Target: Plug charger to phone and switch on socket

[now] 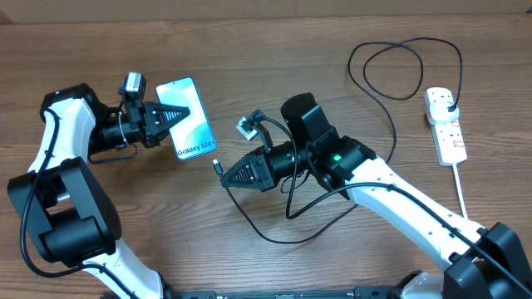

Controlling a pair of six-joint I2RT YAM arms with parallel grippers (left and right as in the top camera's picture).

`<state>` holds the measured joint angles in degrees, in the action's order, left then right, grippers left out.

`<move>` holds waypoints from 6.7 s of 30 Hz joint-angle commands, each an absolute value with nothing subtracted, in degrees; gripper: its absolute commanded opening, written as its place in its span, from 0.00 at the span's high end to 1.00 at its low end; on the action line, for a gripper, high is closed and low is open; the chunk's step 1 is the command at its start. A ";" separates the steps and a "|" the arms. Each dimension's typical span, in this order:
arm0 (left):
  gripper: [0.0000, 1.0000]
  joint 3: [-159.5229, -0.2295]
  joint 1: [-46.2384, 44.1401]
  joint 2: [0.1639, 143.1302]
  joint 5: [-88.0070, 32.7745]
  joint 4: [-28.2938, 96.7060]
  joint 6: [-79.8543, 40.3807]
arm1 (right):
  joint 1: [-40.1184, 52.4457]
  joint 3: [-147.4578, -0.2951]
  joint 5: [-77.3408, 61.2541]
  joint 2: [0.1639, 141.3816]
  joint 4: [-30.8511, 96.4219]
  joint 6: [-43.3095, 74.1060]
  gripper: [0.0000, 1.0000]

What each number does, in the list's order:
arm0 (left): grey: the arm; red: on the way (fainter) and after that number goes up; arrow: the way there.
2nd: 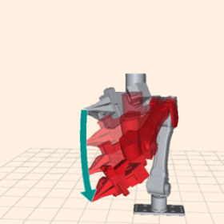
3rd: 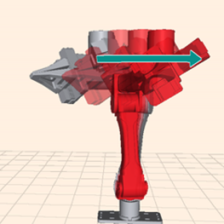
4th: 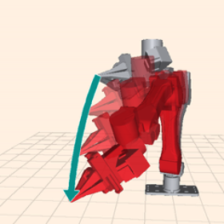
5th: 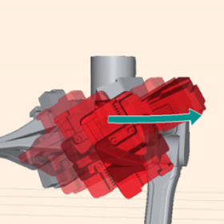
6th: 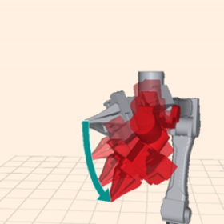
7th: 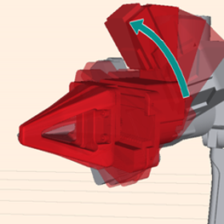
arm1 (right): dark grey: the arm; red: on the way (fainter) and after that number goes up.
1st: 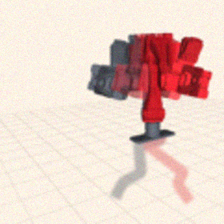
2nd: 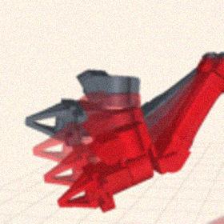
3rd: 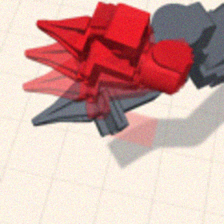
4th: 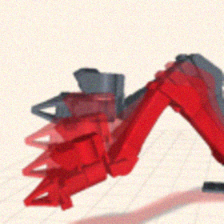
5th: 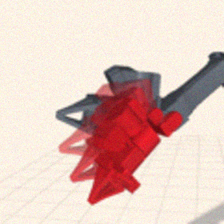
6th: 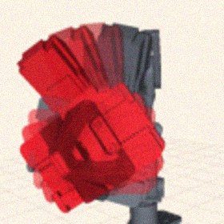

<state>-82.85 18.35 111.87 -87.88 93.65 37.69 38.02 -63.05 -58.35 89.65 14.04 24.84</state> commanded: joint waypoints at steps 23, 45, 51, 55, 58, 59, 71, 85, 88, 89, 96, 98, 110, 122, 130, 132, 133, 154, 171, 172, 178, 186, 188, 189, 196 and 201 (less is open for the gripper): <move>0.96 -82.87 14.44 110.04 -90.54 95.94 36.01 | 40.80 -63.05 -53.39 89.71 11.84 31.75 0.96; 0.95 -82.87 14.44 110.04 -90.54 96.88 34.09 | 40.88 -63.05 -49.93 89.71 10.74 32.82 0.96; 0.96 -82.87 14.44 110.04 -90.54 96.86 34.09 | 40.88 -63.05 -49.56 89.71 10.33 33.06 0.96; 0.96 -82.87 14.44 110.04 -90.54 96.82 34.13 | 40.88 -63.05 -49.58 89.71 10.61 33.06 0.96; 0.95 -82.87 14.44 110.04 -90.54 96.75 34.15 | 40.91 -63.05 -49.78 89.71 11.27 33.06 0.96; 0.95 -82.87 14.46 110.04 -90.54 96.57 34.15 | 41.06 -63.05 -49.76 89.71 11.42 33.06 0.96; 0.96 -82.87 14.44 110.04 -90.56 95.74 34.11 | 42.70 -63.05 -49.21 89.71 10.68 33.04 0.96; 0.95 -82.87 14.44 110.04 -90.54 95.64 34.35 | 42.63 -63.05 -46.63 89.71 10.17 35.86 0.96; 0.96 -82.87 14.44 110.04 -90.54 95.50 34.74 | 42.57 -63.05 -46.52 89.71 9.30 36.10 0.96; 0.96 -82.87 14.44 110.04 -90.54 95.50 34.74 | 42.57 -63.05 -46.50 89.71 9.17 36.29 0.96; 0.96 -82.87 14.46 110.04 -90.56 95.53 34.68 | 42.50 -63.05 -46.44 89.71 9.30 37.76 0.96; 0.96 -82.87 14.50 110.04 -90.56 95.55 34.68 | 42.06 -63.05 -46.48 89.71 9.54 37.76 0.96; 0.96 -82.87 15.07 110.04 -90.56 95.55 34.68 | 40.84 -63.05 -46.52 89.71 9.74 39.07 0.96; 0.95 -82.87 15.09 110.04 -90.56 95.55 34.68 | 40.84 -63.05 -46.50 89.71 10.33 39.75 0.96; 0.96 -82.87 15.09 110.04 -90.56 95.55 34.48 | 40.84 -63.05 -46.04 89.71 10.33 40.53 0.96; 0.96 -82.87 15.07 110.04 -90.56 95.55 34.48 | 40.84 -63.05 -45.78 89.71 10.31 40.66 0.96; 0.95 -82.87 15.07 110.04 -90.56 95.55 34.50 | 40.77 -63.05 -45.50 89.71 10.31 40.73 0.96; 0.95 -82.87 15.07 110.04 -90.56 95.55 34.72 | 40.73 -63.05 -44.36 89.71 6.31 44.53 0.96; 0.96 -82.87 15.11 110.04 -90.54 93.65 34.72 | 40.75 -63.05 -42.44 89.71 7.62 40.32 0.96; 0.96 -82.87 15.16 110.04 -90.54 92.88 34.70 | 40.75 -63.05 -42.41 89.71 9.50 38.33 0.96; 0.96 -82.87 16.97 110.04 -90.54 89.17 34.04 | 40.75 -63.05 -36.12 89.71 25.80 29.47 0.92; 0.96 -82.87 20.80 110.04 -90.52 85.84 33.15 | 40.75 -63.05 -20.53 89.71 42.26 18.90 0.60; 0.96 -82.87 22.09 110.04 -90.48 84.77 32.32 | 40.75 -63.05 -17.37 89.73 44.71 17.19 0.51; 0.96 -82.87 22.74 110.04 -90.50 84.27 31.62 | 40.75 -63.05 -16.64 89.80 45.28 16.69 0.48; 0.96 -82.87 27.90 110.04 -90.52 80.44 25.08 | 40.75 -68.86 -16.69 93.08 48.36 13.21 0.23; 0.95 -82.87 31.11 110.04 -90.50 80.23 25.02 | 42.00 -83.26 -16.93 102.72 57.21 7.64 0.15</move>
